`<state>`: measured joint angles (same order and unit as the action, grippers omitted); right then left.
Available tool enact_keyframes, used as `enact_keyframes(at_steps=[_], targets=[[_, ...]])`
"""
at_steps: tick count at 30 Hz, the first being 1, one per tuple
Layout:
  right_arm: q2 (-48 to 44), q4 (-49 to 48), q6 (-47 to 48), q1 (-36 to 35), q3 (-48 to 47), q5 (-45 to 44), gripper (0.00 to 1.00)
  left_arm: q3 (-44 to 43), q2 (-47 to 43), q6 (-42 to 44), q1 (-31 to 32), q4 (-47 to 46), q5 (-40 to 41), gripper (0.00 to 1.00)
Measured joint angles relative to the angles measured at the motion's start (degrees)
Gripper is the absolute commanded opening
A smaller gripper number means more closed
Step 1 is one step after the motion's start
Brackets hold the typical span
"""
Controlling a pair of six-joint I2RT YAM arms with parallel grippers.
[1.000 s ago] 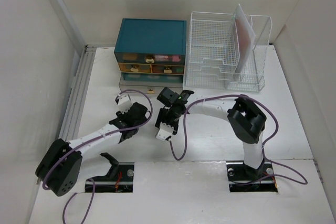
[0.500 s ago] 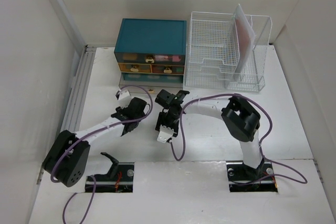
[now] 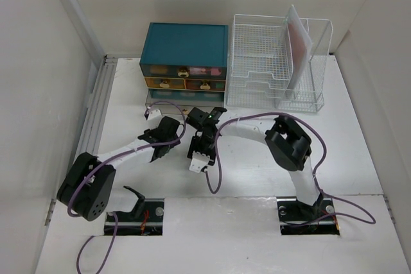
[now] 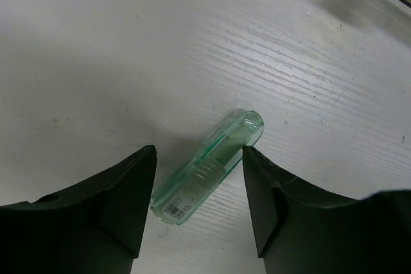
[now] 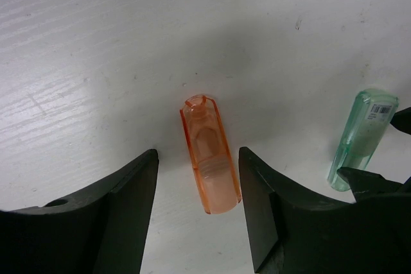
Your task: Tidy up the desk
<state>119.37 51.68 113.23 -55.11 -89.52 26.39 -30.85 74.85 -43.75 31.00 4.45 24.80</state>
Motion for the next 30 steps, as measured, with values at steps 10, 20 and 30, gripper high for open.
enact_keyframes(at_steps=[10,20,30], targets=[[1.9,3.3,0.2,0.0,-3.1,-0.1,0.57,-0.6,0.8,0.1,-0.3,-0.2,-1.5,0.53],[3.7,6.5,0.4,0.0,-6.0,-0.6,0.55,-0.6,0.9,-0.3,0.2,-1.0,-3.7,0.47],[5.0,9.2,0.4,-0.1,-8.5,-2.5,0.53,-0.5,0.7,-1.9,1.9,-1.0,-4.2,0.45]])
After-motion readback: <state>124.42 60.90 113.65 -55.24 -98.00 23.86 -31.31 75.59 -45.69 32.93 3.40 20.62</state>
